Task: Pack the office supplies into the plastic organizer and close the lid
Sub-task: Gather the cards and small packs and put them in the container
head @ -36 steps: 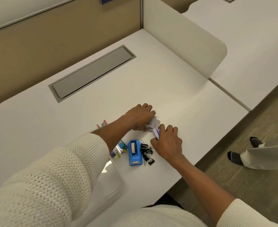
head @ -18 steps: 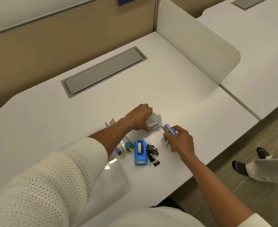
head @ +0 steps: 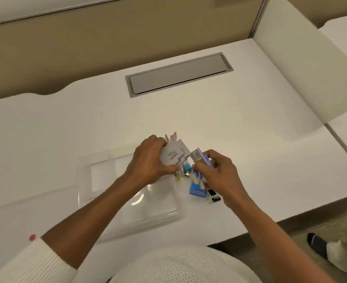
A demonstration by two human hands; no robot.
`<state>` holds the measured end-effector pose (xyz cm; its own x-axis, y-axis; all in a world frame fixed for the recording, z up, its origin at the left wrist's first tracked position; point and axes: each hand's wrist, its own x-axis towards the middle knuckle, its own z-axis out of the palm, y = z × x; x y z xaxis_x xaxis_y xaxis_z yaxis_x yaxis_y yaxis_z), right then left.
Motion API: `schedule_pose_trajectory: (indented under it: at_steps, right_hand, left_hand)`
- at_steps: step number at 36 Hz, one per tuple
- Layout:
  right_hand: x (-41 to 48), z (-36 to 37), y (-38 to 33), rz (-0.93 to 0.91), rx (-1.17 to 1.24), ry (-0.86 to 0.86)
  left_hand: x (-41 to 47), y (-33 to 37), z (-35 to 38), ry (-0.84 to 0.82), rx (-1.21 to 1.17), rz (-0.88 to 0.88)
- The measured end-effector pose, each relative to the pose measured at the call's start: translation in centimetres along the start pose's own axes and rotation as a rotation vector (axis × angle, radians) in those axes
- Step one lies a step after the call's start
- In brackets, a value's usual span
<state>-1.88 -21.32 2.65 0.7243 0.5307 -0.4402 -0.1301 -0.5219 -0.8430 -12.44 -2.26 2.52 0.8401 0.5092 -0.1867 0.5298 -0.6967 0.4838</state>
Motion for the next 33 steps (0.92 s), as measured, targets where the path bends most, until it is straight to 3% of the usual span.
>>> schedule_pose_trajectory:
  at_steps: [5, 10, 23, 33]
  right_hand:
    - [-1.3, 5.4, -0.1, -0.078, -0.180, -0.122]
    - [-1.8, 9.8, 0.8, -0.228, -0.446, -0.113]
    - [-3.4, 14.4, 2.2, -0.427, -1.070, 0.082]
    - [-3.5, 14.7, 3.1, -0.410, -1.042, 0.029]
  left_hand:
    - [-4.2, -4.6, -0.6, 0.132, -0.009, -0.222]
    - [-5.4, -8.7, -0.5, 0.184, 0.007, -0.389]
    - [-2.9, -8.2, 0.2, 0.170, 0.237, -0.497]
    - [-2.0, -7.5, 1.8, 0.146, 0.345, -0.556]
